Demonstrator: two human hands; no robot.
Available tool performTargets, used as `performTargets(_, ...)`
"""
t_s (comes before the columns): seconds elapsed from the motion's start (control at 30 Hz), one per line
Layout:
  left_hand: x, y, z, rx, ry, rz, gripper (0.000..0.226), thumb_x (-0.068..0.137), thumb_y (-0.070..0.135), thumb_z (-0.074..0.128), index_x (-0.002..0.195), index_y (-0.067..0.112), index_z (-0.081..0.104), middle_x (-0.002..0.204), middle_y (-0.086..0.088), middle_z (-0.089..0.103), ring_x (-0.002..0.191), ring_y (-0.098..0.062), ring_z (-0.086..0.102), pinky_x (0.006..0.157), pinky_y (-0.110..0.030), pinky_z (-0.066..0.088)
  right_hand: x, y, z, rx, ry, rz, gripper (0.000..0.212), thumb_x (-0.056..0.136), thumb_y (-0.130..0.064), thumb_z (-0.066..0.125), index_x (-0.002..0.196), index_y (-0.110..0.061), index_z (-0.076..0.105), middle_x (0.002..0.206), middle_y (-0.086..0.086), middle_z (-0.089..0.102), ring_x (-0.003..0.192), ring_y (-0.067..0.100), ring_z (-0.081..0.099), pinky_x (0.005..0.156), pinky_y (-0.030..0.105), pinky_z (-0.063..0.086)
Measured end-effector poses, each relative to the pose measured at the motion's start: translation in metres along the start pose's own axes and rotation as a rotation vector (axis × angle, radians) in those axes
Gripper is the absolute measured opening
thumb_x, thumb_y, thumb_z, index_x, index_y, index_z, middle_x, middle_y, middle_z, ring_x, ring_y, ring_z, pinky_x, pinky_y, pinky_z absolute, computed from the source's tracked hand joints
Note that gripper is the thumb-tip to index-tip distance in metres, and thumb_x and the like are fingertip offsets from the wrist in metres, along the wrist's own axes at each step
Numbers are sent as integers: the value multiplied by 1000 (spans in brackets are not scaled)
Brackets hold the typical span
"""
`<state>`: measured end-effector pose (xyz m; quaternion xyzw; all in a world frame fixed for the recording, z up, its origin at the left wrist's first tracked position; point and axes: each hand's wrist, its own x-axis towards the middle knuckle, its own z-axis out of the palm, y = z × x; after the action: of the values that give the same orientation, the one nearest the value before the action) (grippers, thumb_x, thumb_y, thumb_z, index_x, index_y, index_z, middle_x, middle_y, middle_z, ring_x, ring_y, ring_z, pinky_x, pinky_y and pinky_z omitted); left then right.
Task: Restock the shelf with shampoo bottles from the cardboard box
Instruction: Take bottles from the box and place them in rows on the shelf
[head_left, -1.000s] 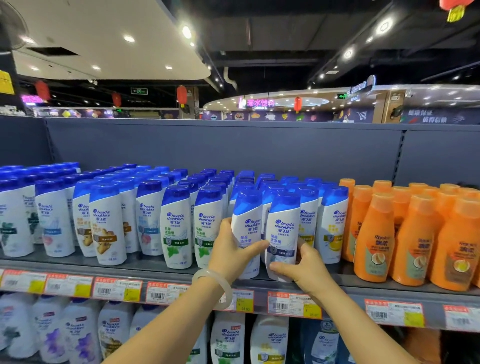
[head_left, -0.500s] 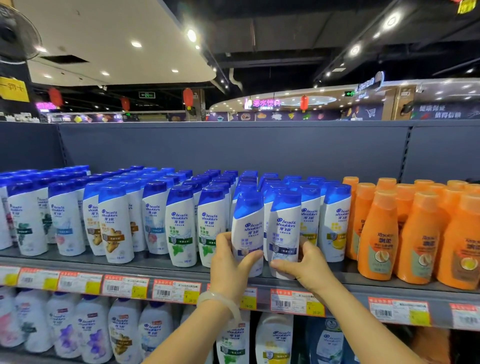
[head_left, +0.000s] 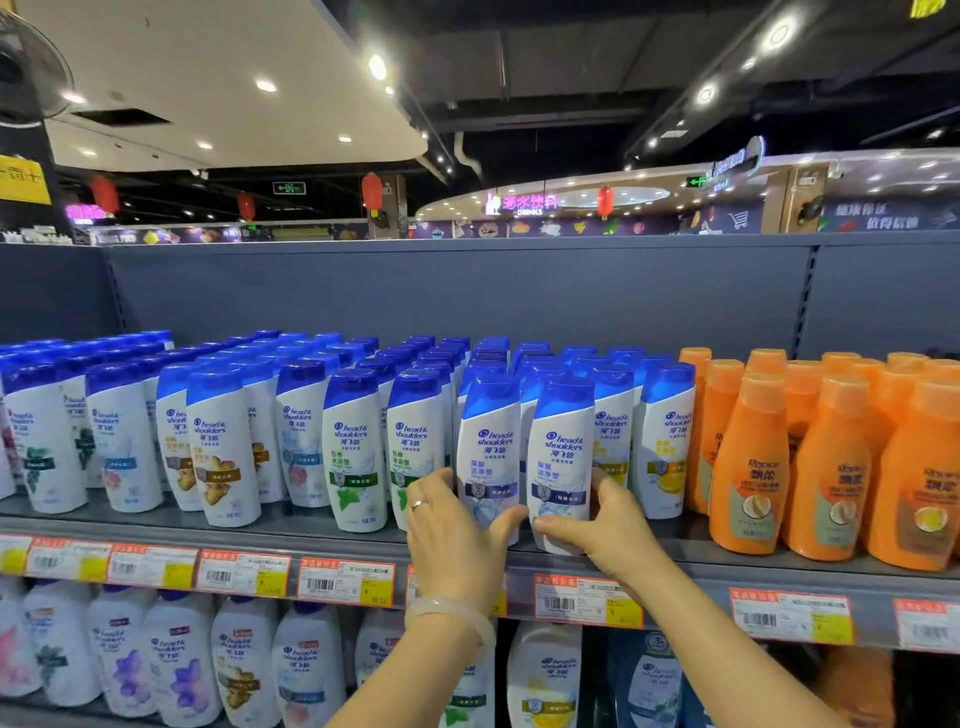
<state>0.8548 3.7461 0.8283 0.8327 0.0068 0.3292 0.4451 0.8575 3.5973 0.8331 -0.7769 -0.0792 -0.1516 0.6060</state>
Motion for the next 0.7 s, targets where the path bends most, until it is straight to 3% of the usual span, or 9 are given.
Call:
performTargets(0.27, 1, -6, 6, -34, -28, -30, 65, 68, 35, 78, 117, 10, 44, 116, -6, 48, 110, -23, 46, 93, -34, 40, -1, 2, 3, -167, 118, 1, 55, 62, -20, 84, 98, -28, 44, 90, -21, 54, 80, -12, 51, 54, 3, 42)
performTargets(0.33, 2, -7, 8, -29, -26, -36, 66, 69, 36, 77, 119, 10, 44, 117, -6, 48, 112, -23, 46, 95, -35, 40, -4, 1, 5, -297, 169, -38, 51, 60, -29, 84, 95, -28, 46, 90, -18, 56, 82, -6, 55, 63, 9, 43)
performTargets(0.43, 3, -9, 8, -13, -10, -35, 67, 68, 36, 78, 120, 9, 45, 116, -6, 50, 111, -24, 48, 95, -36, 41, -5, -1, 8, -402, 207, -55, 52, 59, -34, 83, 99, -21, 52, 103, -5, 63, 95, 14, 59, 80, 32, 51)
performTargets(0.57, 2, -13, 9, -7, 26, -24, 62, 69, 33, 78, 116, 6, 48, 113, -9, 52, 109, -27, 51, 92, -39, 41, -6, -3, 12, -350, 225, -29, 58, 59, -29, 84, 104, -19, 49, 110, 0, 64, 100, 18, 60, 84, 35, 51)
performTargets(0.7, 0, -15, 10, 3, 36, -21, 65, 69, 32, 78, 120, 6, 47, 115, -9, 51, 112, -29, 50, 93, -40, 39, -4, -1, 18, -306, 275, -14, 59, 57, -29, 86, 100, -18, 47, 107, 1, 65, 96, 20, 61, 79, 33, 51)
